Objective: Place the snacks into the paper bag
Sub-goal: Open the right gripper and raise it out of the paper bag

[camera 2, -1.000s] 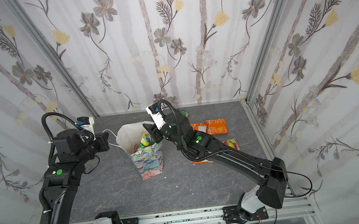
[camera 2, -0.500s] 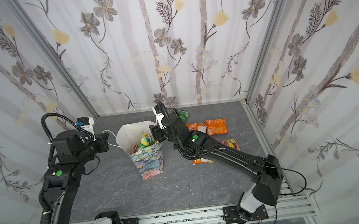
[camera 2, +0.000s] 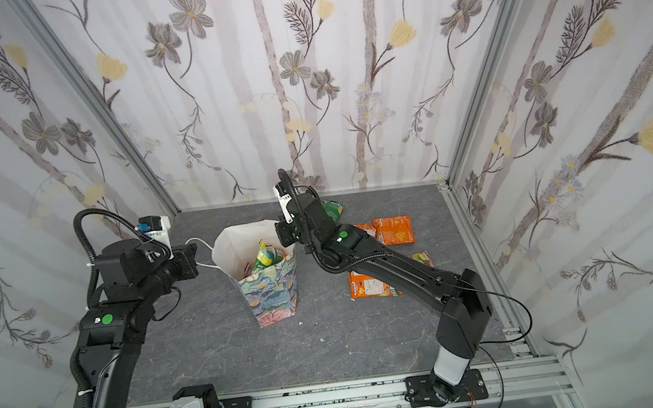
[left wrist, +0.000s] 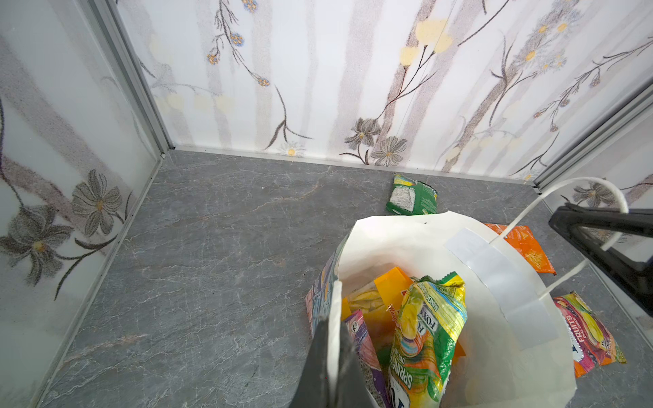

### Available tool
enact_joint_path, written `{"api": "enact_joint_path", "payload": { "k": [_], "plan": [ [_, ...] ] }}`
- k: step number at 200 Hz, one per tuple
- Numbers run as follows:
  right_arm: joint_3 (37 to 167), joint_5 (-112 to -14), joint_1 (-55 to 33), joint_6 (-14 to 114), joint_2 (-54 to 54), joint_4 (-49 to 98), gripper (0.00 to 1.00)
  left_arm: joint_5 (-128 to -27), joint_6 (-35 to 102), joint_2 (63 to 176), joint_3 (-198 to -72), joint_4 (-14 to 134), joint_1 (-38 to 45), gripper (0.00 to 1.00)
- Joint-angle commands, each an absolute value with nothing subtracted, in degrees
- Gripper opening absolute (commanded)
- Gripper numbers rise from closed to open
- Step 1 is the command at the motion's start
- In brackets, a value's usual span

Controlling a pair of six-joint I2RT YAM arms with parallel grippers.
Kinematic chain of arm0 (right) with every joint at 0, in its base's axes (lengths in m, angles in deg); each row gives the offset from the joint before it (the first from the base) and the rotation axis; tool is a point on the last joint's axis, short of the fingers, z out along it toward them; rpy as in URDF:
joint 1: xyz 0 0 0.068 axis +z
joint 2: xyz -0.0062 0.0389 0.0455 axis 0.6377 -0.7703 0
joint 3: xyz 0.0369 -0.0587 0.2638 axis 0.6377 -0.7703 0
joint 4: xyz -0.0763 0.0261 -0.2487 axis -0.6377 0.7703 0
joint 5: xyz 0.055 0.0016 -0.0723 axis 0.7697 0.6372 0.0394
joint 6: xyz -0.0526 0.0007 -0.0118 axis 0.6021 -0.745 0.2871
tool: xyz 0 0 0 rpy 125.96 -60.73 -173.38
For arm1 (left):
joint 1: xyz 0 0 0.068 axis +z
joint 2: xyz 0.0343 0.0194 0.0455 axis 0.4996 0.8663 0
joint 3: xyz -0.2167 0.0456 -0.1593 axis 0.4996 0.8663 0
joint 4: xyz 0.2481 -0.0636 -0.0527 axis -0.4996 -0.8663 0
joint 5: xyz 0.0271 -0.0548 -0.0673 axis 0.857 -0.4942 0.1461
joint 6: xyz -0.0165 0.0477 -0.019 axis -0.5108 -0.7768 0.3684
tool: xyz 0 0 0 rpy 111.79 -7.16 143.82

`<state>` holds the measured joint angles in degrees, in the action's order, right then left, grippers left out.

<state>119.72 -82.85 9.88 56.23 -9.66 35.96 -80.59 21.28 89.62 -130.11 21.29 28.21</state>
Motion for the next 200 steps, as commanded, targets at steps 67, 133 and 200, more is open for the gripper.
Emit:
{"api": "enact_joint_path", "payload": {
  "k": [67,133,200],
  "plan": [
    [128.0,-74.1,12.7,63.9,-7.5,34.2,0.0,-79.9,24.5,91.8,-133.1,31.3,28.4,0.0],
    [112.9,-76.8,7.8,57.2,0.8,32.8,0.22,-82.1,26.8,94.0,-125.9,30.9,28.4,0.0],
    [122.7,-83.9,14.3,60.8,1.0,40.9,0.56,-87.9,26.8,92.7,-124.3,34.3,28.3,0.0]
  ]
}}
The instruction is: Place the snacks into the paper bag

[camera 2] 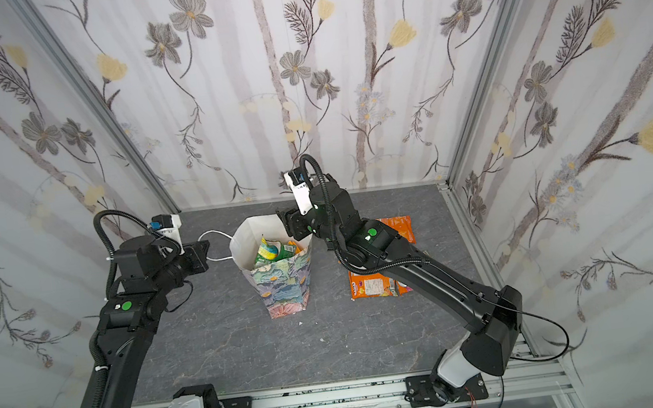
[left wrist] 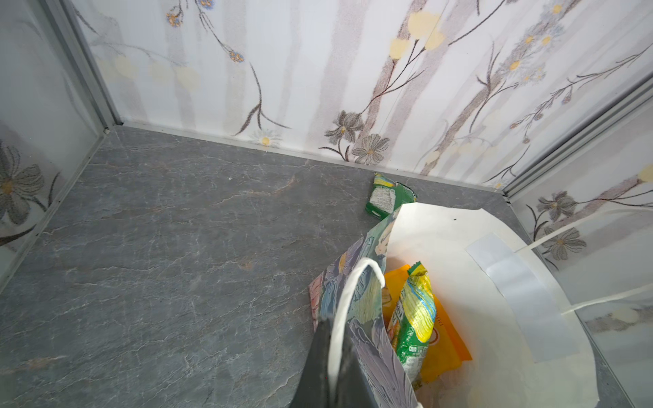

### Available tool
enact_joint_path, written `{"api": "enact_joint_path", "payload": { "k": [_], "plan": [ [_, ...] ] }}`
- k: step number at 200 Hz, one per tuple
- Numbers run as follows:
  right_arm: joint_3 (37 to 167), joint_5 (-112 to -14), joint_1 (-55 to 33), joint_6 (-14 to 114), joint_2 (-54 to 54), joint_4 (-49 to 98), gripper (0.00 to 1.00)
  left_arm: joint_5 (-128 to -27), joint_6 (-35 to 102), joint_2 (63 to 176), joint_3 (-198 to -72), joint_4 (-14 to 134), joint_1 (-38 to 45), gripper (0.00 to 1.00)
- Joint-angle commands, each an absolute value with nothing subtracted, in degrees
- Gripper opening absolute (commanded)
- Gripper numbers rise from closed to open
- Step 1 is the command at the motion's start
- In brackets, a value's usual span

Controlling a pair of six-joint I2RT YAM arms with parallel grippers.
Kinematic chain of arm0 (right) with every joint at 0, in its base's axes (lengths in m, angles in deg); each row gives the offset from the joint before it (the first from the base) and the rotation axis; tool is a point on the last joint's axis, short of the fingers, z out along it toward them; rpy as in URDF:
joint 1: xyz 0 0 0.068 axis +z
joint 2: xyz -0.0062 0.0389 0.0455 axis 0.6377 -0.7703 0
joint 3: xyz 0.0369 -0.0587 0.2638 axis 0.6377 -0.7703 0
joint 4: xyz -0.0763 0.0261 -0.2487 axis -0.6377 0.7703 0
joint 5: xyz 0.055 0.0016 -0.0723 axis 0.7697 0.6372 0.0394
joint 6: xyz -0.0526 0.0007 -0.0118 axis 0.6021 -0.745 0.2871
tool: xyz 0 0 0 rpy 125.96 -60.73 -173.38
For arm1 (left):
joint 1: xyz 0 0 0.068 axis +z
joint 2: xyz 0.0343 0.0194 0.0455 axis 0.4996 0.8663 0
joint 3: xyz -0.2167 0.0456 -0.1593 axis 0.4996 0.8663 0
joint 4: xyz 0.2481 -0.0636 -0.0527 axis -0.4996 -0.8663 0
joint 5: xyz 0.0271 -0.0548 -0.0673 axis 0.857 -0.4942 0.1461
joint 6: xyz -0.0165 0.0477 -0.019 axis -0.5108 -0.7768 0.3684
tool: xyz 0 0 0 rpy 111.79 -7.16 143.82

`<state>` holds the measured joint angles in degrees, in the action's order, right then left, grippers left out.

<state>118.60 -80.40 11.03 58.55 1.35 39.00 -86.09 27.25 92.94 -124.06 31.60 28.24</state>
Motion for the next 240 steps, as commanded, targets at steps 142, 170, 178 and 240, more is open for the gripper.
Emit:
{"api": "enact_joint_path", "payload": {
  "k": [142,170,178,240],
  "plan": [
    [167.3,-79.3,15.8,51.5,-32.8,87.3,0.57,-102.5,28.4,86.2,-118.2,41.7,20.8,0.0],
    [167.3,-80.0,15.2,50.0,-35.0,88.6,0.57,-102.0,27.3,87.0,-119.0,40.4,20.7,0.0],
    [167.3,-79.5,15.1,49.8,-35.6,88.5,0.57,-101.9,27.5,87.1,-119.2,40.4,20.7,0.0],
    [167.3,-78.1,14.7,49.1,-38.8,86.6,0.59,-100.8,26.7,87.0,-120.9,40.0,20.6,0.0]
  ]
}}
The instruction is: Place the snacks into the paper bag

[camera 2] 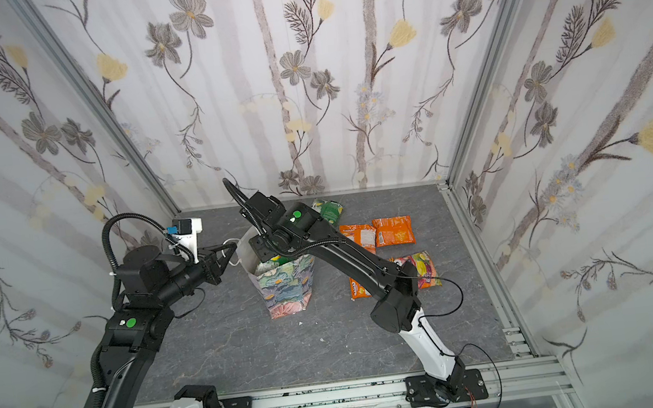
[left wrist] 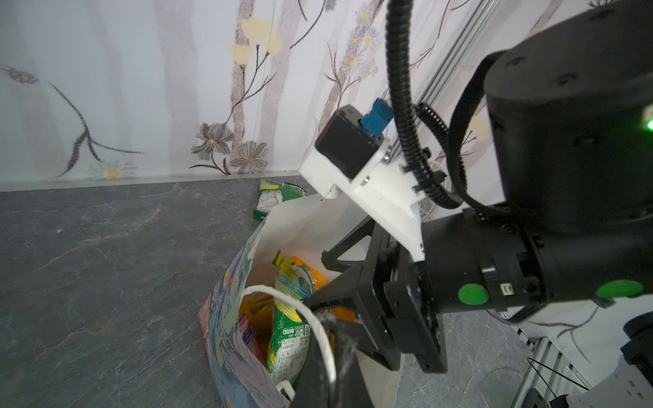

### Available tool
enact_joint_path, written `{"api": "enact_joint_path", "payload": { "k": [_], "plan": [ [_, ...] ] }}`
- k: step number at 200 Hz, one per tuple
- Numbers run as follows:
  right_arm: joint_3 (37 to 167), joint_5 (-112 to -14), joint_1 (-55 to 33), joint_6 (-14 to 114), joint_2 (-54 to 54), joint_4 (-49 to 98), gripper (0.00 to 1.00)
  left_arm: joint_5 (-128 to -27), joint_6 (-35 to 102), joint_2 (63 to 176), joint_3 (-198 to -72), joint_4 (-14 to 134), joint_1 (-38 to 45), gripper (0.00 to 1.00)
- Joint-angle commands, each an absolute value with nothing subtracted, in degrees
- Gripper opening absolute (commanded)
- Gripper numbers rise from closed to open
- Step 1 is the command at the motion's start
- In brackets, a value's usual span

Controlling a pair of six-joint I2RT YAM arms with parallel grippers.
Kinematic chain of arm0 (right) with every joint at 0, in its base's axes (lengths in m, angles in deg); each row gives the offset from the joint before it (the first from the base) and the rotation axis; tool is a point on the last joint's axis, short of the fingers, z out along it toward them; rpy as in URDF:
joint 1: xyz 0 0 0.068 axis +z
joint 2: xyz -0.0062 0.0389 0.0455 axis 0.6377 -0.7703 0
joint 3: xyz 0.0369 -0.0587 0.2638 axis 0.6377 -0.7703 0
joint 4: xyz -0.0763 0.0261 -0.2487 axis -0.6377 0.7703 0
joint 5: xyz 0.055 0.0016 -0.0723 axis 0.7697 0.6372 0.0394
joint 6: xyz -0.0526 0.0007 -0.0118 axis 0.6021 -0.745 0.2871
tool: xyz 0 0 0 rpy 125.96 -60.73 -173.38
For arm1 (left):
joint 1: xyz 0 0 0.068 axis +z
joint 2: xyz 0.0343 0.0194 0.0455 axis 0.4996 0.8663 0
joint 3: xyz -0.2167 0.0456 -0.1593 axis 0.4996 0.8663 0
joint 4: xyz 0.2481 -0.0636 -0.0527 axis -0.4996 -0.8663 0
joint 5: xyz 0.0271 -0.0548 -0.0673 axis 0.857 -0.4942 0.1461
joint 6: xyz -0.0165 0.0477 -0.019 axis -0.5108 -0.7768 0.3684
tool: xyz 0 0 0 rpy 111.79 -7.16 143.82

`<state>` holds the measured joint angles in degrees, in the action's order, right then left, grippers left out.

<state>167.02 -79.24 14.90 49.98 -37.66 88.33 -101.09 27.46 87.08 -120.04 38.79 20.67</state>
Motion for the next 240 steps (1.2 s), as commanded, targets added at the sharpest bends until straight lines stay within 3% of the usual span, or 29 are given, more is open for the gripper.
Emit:
{"api": "enact_joint_path", "payload": {
  "k": [1,30,58,104,189,214,224,240],
  "plan": [
    [167.3,-78.1,14.7,49.1,-38.8,86.5,0.59,-100.8,26.6,87.0,-120.9,40.0,20.7,0.0],
    [167.3,-78.3,14.1,49.1,-40.6,86.0,0.56,-98.8,25.7,86.9,-121.3,38.3,20.6,0.0],
    [167.3,-80.0,13.3,49.1,-41.7,86.4,0.46,-96.4,24.8,86.7,-121.6,36.7,20.7,0.0],
    [167.3,-79.2,12.7,49.7,-41.6,84.0,0.0,-93.1,24.0,86.2,-121.8,35.5,20.6,0.0],
    [167.3,-67.5,11.9,53.2,-34.3,75.7,0.0,-83.2,21.2,86.5,-120.8,32.7,20.9,0.0],
    [167.3,-69.4,11.5,54.3,-33.9,77.3,0.0,-82.5,21.0,86.8,-120.9,32.5,21.2,0.0],
    [167.3,-72.6,11.5,54.7,-34.0,79.5,0.27,-82.3,21.0,86.7,-120.9,32.6,21.4,0.0],
    [167.3,-76.7,11.6,55.5,-33.5,81.8,0.37,-81.6,21.2,86.9,-120.9,32.8,21.5,0.0]
  ]
}}
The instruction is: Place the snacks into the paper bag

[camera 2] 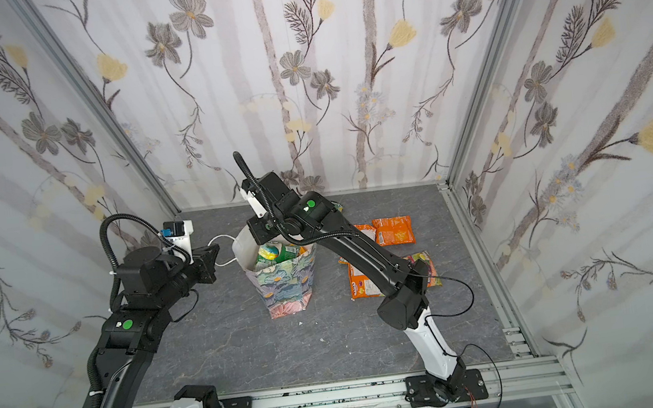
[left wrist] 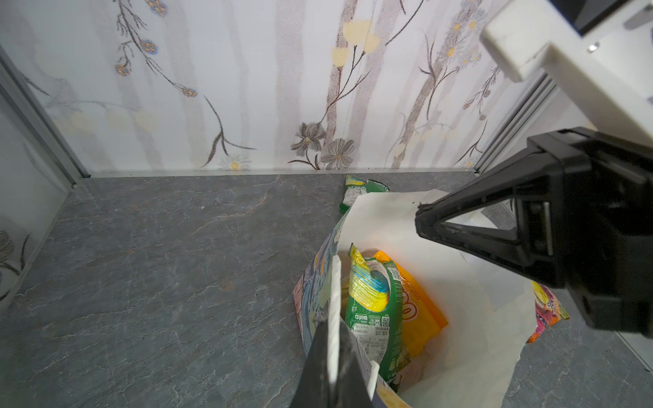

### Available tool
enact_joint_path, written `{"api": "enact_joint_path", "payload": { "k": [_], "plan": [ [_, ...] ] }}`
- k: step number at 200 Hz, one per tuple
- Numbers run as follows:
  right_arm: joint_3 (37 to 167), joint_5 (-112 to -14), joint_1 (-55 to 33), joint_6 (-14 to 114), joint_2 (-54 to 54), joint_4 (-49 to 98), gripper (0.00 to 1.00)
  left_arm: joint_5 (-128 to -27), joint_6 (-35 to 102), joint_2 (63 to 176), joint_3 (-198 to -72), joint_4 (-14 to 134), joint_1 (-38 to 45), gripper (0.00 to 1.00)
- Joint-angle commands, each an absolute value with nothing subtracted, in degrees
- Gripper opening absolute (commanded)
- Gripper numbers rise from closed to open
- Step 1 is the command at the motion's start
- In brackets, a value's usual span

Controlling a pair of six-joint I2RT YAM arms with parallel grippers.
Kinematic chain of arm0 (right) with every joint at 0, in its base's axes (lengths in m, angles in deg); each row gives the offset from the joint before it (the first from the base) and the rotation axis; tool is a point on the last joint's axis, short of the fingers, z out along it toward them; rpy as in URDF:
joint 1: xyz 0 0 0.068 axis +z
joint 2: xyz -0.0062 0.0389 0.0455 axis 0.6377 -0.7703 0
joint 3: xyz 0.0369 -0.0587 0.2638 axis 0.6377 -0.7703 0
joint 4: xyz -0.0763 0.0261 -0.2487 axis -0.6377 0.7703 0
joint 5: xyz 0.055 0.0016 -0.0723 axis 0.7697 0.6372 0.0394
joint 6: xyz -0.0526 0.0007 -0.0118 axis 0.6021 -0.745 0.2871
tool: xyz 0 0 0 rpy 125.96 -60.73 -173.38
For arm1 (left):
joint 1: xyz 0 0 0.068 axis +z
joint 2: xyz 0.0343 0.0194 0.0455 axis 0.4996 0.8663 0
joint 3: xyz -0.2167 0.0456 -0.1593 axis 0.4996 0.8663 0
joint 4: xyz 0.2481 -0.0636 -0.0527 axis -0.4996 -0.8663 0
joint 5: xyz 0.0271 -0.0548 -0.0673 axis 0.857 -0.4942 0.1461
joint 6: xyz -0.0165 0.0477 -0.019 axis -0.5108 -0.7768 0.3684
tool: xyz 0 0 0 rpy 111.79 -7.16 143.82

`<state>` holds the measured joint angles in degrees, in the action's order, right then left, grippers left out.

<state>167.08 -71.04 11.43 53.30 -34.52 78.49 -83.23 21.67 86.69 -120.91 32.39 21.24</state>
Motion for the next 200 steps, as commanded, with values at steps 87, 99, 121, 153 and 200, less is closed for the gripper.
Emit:
{"api": "enact_joint_path", "payload": {
  "k": [87,99,121,153,200],
  "plan": [
    [121.7,-90.3,5.3,56.7,6.2,49.0,0.63,-75.6,25.5,89.9,-123.5,33.7,24.8,0.0],
    [113.4,-88.3,0.2,53.8,12.1,45.6,0.65,-75.6,25.4,90.2,-124.2,33.5,25.2,0.0],
    [102.4,-85.3,-8.4,50.1,19.4,44.4,0.66,-75.1,25.1,90.6,-125.3,32.8,26.0,0.0],
    [91.8,-80.5,-17.0,47.7,23.7,43.7,0.68,-74.9,25.2,90.6,-125.7,32.1,27.1,0.0],
    [84.4,-70.2,-25.3,45.7,20.9,41.8,0.71,-75.2,24.8,90.3,-125.3,31.0,28.1,0.0]
  ]
}}
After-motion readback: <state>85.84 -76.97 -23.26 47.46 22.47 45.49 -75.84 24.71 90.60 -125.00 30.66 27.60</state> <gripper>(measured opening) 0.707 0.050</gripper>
